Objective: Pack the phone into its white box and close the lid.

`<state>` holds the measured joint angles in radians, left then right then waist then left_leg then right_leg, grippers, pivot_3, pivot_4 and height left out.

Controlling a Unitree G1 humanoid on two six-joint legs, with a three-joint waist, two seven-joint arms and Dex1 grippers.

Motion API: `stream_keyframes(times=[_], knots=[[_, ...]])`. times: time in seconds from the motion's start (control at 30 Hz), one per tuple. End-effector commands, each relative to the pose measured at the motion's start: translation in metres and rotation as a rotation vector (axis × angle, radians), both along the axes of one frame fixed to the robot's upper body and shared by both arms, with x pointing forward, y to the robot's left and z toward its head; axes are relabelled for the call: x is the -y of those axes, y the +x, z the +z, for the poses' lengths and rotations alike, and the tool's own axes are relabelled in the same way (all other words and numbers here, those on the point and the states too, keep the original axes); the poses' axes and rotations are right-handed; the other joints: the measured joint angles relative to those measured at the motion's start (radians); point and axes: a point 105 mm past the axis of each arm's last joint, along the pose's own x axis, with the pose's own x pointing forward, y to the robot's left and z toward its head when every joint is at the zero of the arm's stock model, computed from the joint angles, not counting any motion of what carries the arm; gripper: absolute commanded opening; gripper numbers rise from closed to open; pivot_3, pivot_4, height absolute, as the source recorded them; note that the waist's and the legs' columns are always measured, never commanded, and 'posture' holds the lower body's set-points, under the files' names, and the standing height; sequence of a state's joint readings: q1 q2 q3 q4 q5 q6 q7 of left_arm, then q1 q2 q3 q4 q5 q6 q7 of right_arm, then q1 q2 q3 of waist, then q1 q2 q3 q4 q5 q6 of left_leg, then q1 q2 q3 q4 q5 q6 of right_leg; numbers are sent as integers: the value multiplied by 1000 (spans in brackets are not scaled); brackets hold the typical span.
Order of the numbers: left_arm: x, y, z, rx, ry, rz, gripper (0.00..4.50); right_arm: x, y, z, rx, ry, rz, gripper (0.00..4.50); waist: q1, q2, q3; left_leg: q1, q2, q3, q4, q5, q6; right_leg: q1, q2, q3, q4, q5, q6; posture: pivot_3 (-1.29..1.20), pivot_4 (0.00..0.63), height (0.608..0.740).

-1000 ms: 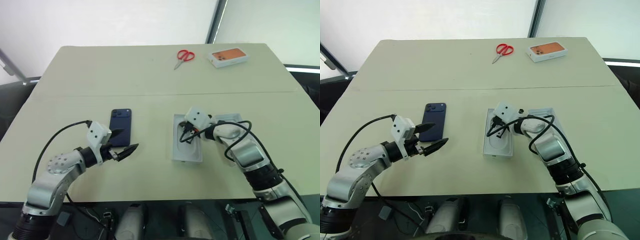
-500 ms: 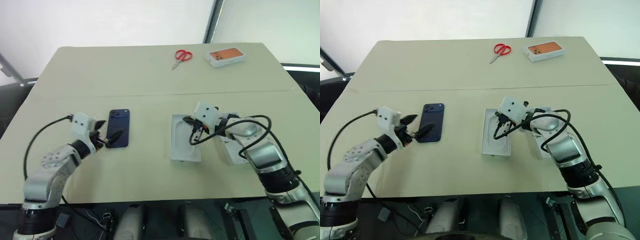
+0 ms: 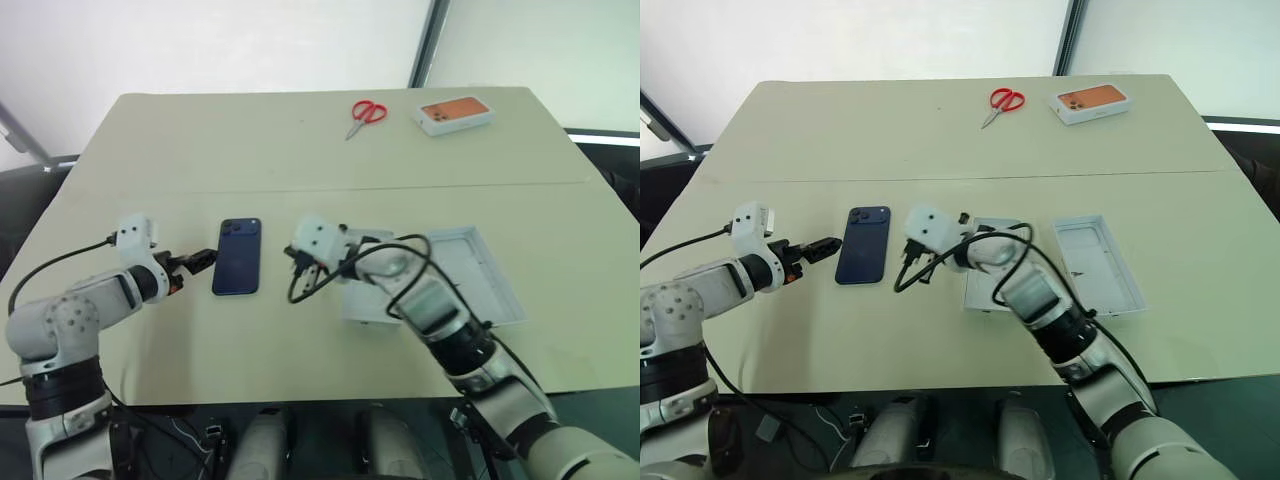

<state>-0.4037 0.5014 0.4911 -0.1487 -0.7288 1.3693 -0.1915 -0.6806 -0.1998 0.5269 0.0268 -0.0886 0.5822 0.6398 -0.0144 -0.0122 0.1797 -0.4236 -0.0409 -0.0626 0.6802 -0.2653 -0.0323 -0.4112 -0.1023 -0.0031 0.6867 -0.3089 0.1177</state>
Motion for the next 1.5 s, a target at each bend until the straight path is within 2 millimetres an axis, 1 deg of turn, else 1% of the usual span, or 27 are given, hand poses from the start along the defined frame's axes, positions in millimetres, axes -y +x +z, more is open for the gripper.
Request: stream_keyframes(times=[0.03, 0.1, 0.17, 0.3, 0.4, 0.63, 0.77, 0.9, 1.0, 1.1, 1.13, 1.2, 1.23, 1.4, 1.5], knots=[[29, -9, -16, -111, -116, -113, 4500, -19, 4, 2, 42, -23, 4, 36, 3, 0, 0, 0, -1, 0, 0, 0, 0, 0, 0, 0, 0, 0, 0, 0, 150, 697], [40, -9, -12, -111, -184, -147, 4500, -24, 8, -1, 45, -31, -2, 36, 6, 0, -1, 0, -1, 0, 0, 0, 0, 1, -1, 0, 0, 0, 0, 0, 150, 697], [46, -11, -11, -125, -218, -164, 4500, -29, 9, -3, 46, -30, 1, 36, 6, -1, -1, 0, -1, -1, 1, 0, 0, 1, -1, 0, 0, 0, 0, 0, 150, 697], [54, -13, -17, -152, -240, -176, 4500, -35, 7, -3, 58, -29, 31, 36, 3, 0, -2, 0, -1, -1, 0, 0, -1, 1, -1, 0, 0, 0, 0, 0, 150, 697], [66, -15, -19, -153, -282, -211, 4500, -41, 4, -2, 72, -21, 60, 36, 3, 0, -3, 0, -1, -1, 0, 0, -1, 1, -1, 0, 0, 0, 0, 0, 150, 697], [79, -14, -11, -114, -384, -240, 4500, -43, 2, -3, 79, -16, 73, 36, 4, 0, -3, 0, -1, -1, 0, 0, -1, 1, -1, 0, 0, 0, 0, 0, 150, 697], [77, -12, -10, -110, -394, -218, 4500, -41, 2, -4, 83, -21, 74, 36, 3, -1, -3, 0, -1, -1, 0, 0, -1, 1, -1, 0, 0, 0, 0, 0, 150, 697], [58, -9, -10, -112, -370, -145, 4500, -36, 3, -4, 90, -24, 69, 36, -1, -1, -3, 0, -1, -1, 0, 0, -1, 1, -1, 0, 0, 0, 0, 0, 150, 697], [51, -7, -7, -105, -378, -125, 4500, -35, 2, -4, 93, -25, 69, 36, -3, -1, -3, 0, -1, -1, 0, 0, -1, 0, 0, 0, 0, 0, 0, 0, 150, 697], [45, -6, -5, -100, -385, -101, 3687, -32, 2, -4, 104, -33, 67, 0, -4, -1, -3, 0, -1, -1, 0, 0, -1, 0, 0, 0, 0, 0, 0, 0, 150, 697], [43, -5, -4, -97, -387, -96, 3241, -32, 2, -3, 107, -34, 66, 0, -5, -1, -3, 0, -1, -1, -1, 0, -1, 0, 0, 0, 0, 0, 0, 0, 150, 697], [41, -5, -3, -93, -392, -87, 2143, -30, 2, -2, 111, -35, 65, 0, -5, -1, -3, 0, 0, -1, -1, 0, -1, -1, 0, 0, 0, 0, 0, 0, 150, 697], [40, -5, -3, -91, -394, -82, 1695, -29, 3, -1, 114, -35, 64, 0, -5, -1, -3, 0, 0, -1, -1, 0, -1, -1, 0, 0, 0, 0, 0, 0, 150, 697], [36, -3, -1, -79, -420, -56, 1695, -23, 4, 5, 140, -39, 53, 0, -4, -1, -3, -1, 0, -1, -1, 1, -2, -2, 0, 0, 0, 0, 0, 0, 150, 697], [34, -2, 3, -59, -446, -49, 1695, -16, 4, 14, 164, -39, 53, 0, -3, -1, -3, -1, 0, -1, -1, 1, -2, -2, 0, 0, 0, 0, 0, 0, 150, 697]])
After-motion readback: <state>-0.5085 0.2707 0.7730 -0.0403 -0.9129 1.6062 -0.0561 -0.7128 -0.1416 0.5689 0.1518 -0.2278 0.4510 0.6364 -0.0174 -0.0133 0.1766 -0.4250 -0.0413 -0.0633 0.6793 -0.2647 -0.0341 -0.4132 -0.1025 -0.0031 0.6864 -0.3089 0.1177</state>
